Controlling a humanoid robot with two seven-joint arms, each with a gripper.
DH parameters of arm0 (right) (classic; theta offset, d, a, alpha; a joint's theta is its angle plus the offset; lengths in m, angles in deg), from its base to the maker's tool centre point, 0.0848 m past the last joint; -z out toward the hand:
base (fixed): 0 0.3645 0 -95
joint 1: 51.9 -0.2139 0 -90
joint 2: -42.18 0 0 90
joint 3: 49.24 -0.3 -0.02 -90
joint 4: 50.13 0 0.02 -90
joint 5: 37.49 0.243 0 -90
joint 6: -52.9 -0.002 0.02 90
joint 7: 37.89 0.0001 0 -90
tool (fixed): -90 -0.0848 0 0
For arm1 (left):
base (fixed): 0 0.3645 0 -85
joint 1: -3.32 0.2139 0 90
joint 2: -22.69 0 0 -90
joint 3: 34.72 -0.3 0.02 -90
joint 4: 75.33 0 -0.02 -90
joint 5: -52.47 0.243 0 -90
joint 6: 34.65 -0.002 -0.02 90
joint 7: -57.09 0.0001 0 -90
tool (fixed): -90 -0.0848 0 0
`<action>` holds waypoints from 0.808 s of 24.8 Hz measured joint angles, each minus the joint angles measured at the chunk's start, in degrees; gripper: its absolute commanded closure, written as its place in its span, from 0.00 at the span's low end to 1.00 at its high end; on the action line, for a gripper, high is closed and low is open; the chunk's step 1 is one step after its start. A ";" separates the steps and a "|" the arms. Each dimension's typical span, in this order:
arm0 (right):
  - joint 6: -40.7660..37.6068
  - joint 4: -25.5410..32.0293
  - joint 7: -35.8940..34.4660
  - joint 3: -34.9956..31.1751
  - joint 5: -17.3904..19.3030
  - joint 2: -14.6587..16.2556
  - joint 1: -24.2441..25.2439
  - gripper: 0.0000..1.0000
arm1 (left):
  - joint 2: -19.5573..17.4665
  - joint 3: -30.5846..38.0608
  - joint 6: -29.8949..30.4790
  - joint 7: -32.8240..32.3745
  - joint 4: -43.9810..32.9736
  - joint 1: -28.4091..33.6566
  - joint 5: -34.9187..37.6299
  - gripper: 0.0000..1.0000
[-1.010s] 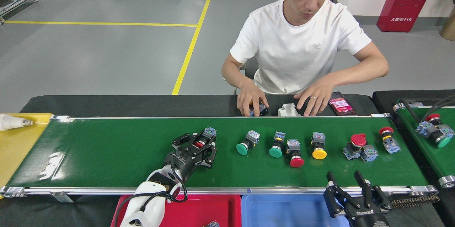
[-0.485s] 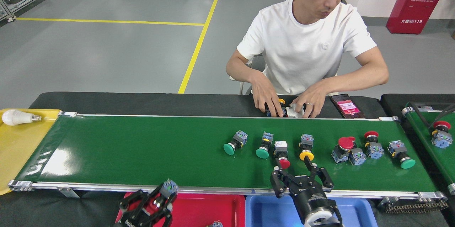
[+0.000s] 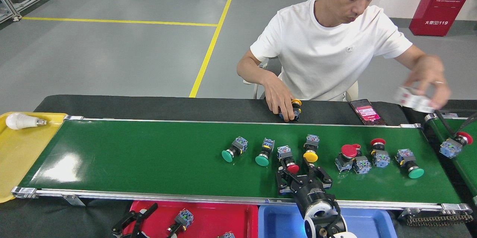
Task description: Pick switch part from conveyor to tray
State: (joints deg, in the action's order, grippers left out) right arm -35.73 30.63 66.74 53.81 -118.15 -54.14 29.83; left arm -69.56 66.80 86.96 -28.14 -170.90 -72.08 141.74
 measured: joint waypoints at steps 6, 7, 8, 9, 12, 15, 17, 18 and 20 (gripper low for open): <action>-4.84 4.42 0.01 0.01 3.08 0.04 1.85 0.95 | 5.33 12.13 -1.21 -6.03 0.08 -0.01 -2.89 0.00; -6.57 6.35 0.01 0.02 3.92 0.30 3.22 0.95 | 5.35 12.72 -1.66 -6.57 0.14 -0.01 -3.49 0.00; -9.02 8.94 0.01 0.02 5.10 0.90 5.06 0.95 | 5.40 13.08 -2.15 -7.08 0.16 -0.01 -3.85 0.00; -11.65 11.44 0.01 0.02 6.31 1.69 6.98 0.94 | 5.40 13.15 -2.60 -7.42 0.16 -0.02 -3.99 0.00; -21.86 17.39 0.06 0.01 9.91 3.84 12.94 0.78 | 5.40 12.95 -3.79 -7.77 0.06 -0.26 -4.05 0.00; -30.37 18.36 0.99 2.33 10.50 3.57 15.42 0.04 | 5.38 11.98 -4.29 -7.87 -0.08 -2.43 -3.25 0.00; -31.30 18.06 2.32 6.70 10.19 2.91 15.40 0.04 | 5.12 8.54 -4.35 -7.89 0.41 -5.39 -1.67 0.00; -31.11 17.94 2.92 7.83 10.09 2.78 15.38 0.04 | 5.01 6.70 -4.35 -7.89 0.85 -6.70 -0.78 0.00; -29.71 17.81 3.70 8.58 9.98 2.47 14.81 0.04 | 5.01 3.30 -4.41 -7.90 1.93 -8.53 1.54 0.00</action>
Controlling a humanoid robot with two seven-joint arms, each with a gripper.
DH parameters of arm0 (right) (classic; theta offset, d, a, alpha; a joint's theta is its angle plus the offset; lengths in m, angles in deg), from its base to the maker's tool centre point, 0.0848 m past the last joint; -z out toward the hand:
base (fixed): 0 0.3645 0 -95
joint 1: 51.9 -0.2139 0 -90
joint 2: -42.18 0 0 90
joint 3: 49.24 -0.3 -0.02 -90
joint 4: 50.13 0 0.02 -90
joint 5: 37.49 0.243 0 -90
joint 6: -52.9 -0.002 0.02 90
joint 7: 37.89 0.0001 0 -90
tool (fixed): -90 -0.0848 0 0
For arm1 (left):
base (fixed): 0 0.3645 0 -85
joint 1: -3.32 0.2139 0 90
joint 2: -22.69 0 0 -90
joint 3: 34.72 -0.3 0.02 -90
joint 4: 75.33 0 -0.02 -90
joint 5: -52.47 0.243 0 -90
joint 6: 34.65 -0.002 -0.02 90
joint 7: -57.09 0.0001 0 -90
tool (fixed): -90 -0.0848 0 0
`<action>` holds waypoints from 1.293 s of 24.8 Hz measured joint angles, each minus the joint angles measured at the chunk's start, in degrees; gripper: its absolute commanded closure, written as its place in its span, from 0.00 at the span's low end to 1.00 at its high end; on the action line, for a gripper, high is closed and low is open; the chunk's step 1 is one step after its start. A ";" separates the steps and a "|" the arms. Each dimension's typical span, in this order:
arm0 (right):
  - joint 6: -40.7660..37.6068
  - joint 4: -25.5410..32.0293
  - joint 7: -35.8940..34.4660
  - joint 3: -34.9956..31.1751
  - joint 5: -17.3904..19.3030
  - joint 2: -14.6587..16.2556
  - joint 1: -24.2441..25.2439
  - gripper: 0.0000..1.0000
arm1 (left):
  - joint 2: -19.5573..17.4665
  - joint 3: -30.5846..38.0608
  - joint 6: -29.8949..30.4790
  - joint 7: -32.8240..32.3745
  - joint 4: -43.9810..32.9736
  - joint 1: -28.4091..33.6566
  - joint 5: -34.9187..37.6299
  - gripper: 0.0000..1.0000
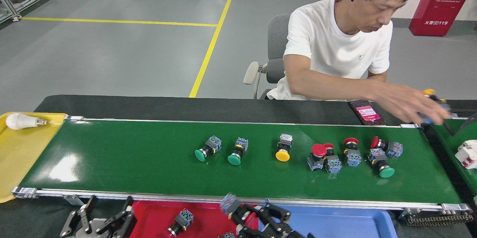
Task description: Pick switch part from conveyor to tray
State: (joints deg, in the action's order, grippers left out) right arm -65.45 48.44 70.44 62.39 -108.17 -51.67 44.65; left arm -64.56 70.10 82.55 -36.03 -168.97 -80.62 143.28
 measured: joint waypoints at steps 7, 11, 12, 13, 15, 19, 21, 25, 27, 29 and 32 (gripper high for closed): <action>5.46 1.34 0.58 -3.87 0.00 -0.15 -2.44 0.04 | 0.23 -11.07 -5.07 -0.04 9.99 -10.26 5.32 0.00; 9.54 1.95 0.67 -12.48 -0.01 -0.14 -2.63 0.07 | 0.21 -12.98 -7.27 -0.05 16.63 -15.65 5.41 0.00; 10.84 1.96 0.73 -15.59 -0.10 -0.14 -2.63 0.08 | 0.21 -13.04 -7.50 -0.05 18.56 -17.14 5.41 0.00; 12.47 1.97 0.76 -18.03 -0.31 -0.14 -2.63 0.09 | 0.20 -13.09 -7.72 -0.09 20.29 -18.45 5.41 0.00; 15.89 1.97 0.15 -21.52 -1.02 -0.11 -2.61 0.09 | 0.18 -13.17 -8.42 -0.29 24.11 -21.05 5.41 0.00; 20.60 2.04 -7.06 -23.60 -5.37 0.53 0.34 0.09 | -0.16 -13.25 -9.23 1.52 32.76 -26.46 5.47 0.00; 21.50 2.05 -11.27 -23.61 -7.60 0.55 3.28 0.09 | -0.51 -13.29 -10.20 2.97 36.70 -28.65 5.55 0.06; 22.17 2.03 -15.03 -23.58 -8.92 0.55 6.34 0.09 | -2.48 -14.17 -12.00 4.92 41.78 -31.43 5.62 0.49; 22.37 2.03 -15.47 -23.50 -9.01 0.53 6.23 0.09 | -3.40 -14.56 -12.19 6.41 42.49 -31.73 5.61 0.79; 23.45 2.01 -15.66 -23.45 -9.39 0.53 5.62 0.09 | -4.27 -14.94 -11.57 7.33 42.79 -31.73 5.60 0.93; 26.05 1.53 -13.48 -22.68 -10.82 0.53 3.96 0.07 | -4.79 -15.18 -8.69 7.97 42.56 -31.48 4.90 0.94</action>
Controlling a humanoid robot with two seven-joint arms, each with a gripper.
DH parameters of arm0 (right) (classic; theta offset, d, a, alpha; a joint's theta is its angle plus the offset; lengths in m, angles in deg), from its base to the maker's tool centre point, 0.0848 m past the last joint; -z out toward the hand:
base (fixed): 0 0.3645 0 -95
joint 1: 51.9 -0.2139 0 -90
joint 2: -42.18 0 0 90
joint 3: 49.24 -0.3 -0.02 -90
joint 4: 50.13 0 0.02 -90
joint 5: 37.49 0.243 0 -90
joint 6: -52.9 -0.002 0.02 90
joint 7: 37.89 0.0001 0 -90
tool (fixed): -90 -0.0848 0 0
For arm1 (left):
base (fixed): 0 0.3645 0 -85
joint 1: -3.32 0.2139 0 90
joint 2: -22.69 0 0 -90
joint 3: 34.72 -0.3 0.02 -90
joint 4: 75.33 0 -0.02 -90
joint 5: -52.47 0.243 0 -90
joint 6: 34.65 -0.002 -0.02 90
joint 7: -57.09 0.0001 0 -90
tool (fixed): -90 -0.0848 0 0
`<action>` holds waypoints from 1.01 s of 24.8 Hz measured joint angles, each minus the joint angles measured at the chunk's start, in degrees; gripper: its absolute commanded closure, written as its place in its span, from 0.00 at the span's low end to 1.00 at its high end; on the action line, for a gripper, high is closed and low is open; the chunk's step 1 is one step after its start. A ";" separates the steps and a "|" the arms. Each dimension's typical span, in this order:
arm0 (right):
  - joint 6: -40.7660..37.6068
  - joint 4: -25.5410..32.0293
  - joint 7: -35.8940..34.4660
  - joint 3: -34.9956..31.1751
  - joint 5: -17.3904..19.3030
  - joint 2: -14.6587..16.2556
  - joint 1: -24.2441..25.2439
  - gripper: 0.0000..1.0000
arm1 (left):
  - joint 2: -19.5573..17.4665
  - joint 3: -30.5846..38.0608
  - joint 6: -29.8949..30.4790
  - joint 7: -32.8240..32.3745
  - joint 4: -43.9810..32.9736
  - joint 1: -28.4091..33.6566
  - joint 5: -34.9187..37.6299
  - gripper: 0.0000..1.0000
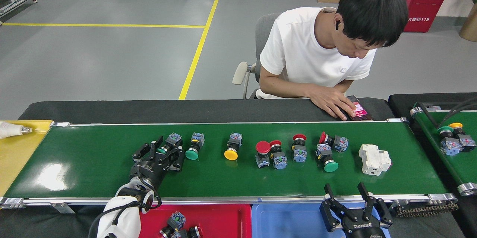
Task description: Pick switch part from conveyor to tray
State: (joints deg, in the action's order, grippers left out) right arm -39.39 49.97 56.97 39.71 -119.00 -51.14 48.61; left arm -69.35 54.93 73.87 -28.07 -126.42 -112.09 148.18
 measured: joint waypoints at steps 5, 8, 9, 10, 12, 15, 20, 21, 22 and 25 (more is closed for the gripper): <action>4.28 -4.95 4.22 1.78 -0.57 0.00 -6.86 0.07 | -0.01 -0.21 2.69 0.47 -10.16 7.14 -0.53 0.94; 6.88 -10.02 5.35 4.80 -0.71 0.00 -11.30 0.07 | -0.01 -0.20 5.55 0.52 -21.79 14.79 -0.53 0.93; 7.86 -11.98 5.80 6.59 -0.73 0.01 -12.85 0.07 | -0.01 -0.22 6.37 0.53 -26.43 18.43 -0.53 0.93; 8.94 -13.95 6.14 8.50 -0.74 0.01 -14.28 0.07 | -0.01 -0.25 6.86 0.57 -30.36 21.42 -0.53 0.93; 11.59 -17.16 6.41 11.89 -0.74 0.01 -16.69 0.11 | -0.01 -0.30 8.23 0.63 -37.19 28.13 -0.52 0.93; 14.45 -19.89 6.55 16.08 -0.70 0.16 -19.35 0.41 | -0.04 -0.35 9.72 0.65 -43.77 37.31 -0.10 0.93; 15.22 -20.39 6.64 17.11 -0.26 0.22 -19.50 0.85 | -2.16 0.02 10.47 1.90 -45.32 40.94 1.29 0.37; 15.23 -20.39 6.64 17.12 -0.18 0.22 -19.52 0.86 | -2.13 0.33 10.32 1.99 -45.33 40.93 1.36 0.23; 15.24 -20.39 6.65 17.12 -0.09 0.22 -19.52 0.86 | -2.13 0.64 10.06 2.01 -45.36 40.91 1.37 0.00; 15.16 -19.49 6.81 17.14 0.06 0.22 -19.51 0.88 | -2.13 1.50 9.37 2.05 -45.40 40.84 1.19 0.00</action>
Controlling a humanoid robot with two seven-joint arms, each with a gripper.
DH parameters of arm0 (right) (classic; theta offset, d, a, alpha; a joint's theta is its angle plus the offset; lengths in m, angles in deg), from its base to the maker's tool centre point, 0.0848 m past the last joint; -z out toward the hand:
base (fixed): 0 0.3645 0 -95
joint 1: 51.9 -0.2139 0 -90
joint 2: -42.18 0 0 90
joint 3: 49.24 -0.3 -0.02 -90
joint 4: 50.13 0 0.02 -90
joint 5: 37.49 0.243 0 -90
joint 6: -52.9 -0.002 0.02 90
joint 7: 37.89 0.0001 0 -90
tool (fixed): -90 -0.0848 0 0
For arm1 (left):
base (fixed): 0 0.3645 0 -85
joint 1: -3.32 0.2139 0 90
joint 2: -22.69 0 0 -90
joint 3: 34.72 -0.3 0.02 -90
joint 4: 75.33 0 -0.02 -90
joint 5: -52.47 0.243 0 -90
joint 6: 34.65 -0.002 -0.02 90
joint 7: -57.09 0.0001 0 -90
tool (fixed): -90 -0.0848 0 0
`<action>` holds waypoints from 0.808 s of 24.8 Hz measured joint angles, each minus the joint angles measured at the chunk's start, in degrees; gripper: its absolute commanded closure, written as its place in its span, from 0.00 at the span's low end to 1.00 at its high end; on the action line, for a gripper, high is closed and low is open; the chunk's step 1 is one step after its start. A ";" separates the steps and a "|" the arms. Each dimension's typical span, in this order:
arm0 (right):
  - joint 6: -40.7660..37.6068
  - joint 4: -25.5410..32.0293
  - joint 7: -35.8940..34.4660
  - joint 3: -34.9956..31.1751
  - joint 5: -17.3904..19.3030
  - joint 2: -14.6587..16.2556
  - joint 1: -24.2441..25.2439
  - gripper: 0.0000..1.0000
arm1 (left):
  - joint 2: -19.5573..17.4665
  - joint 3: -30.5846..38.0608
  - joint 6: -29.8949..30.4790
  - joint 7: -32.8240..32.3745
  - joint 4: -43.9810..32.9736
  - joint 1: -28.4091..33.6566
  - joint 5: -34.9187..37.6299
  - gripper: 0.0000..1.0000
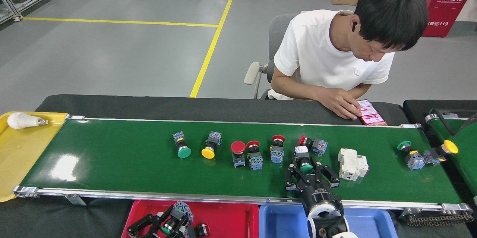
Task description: Pick switch part from conveyor to tray
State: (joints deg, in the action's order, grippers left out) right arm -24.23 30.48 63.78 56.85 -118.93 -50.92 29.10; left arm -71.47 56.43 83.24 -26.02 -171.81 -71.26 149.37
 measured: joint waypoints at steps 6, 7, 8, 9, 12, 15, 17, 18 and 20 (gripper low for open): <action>-7.37 11.12 0.59 0.00 0.73 0.00 6.80 0.87 | 2.79 11.17 -0.41 -0.68 0.27 -0.05 -6.02 0.00; -9.59 14.02 0.69 0.00 1.18 0.00 8.88 0.87 | 3.02 13.35 -0.42 -1.48 0.69 -0.16 -7.56 0.00; -12.52 17.07 0.82 0.00 1.70 0.00 11.52 0.86 | 3.02 15.47 -0.43 -2.83 1.42 -0.27 -9.54 0.00; -15.50 18.79 0.85 0.00 1.98 -0.01 13.42 0.86 | 2.99 17.29 -0.51 -3.90 2.27 -0.37 -11.11 0.00; -24.50 19.65 1.05 1.40 2.13 -0.25 15.56 0.73 | 2.86 20.03 -0.57 -5.70 4.47 -0.90 -13.68 0.00; -29.29 19.29 1.16 7.83 2.14 -1.16 15.65 0.00 | 2.51 19.86 -0.74 -6.54 4.96 -4.16 -13.36 0.00; -30.33 18.67 1.68 10.01 2.14 -2.81 15.59 0.00 | 2.52 19.30 -1.88 -7.84 6.60 -7.90 -11.31 0.00; -30.55 18.42 2.28 10.42 2.14 -3.60 15.45 0.00 | 2.53 18.45 -2.71 -8.31 8.63 -10.35 -9.62 0.00; -30.78 18.07 3.68 10.54 2.14 -3.86 15.14 0.00 | 2.54 15.91 -4.98 -9.00 14.48 -16.32 -7.29 0.00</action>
State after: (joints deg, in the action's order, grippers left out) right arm -55.01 48.55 67.46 67.39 -116.79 -54.78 44.24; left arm -68.94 72.34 78.26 -35.02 -157.33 -87.58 142.07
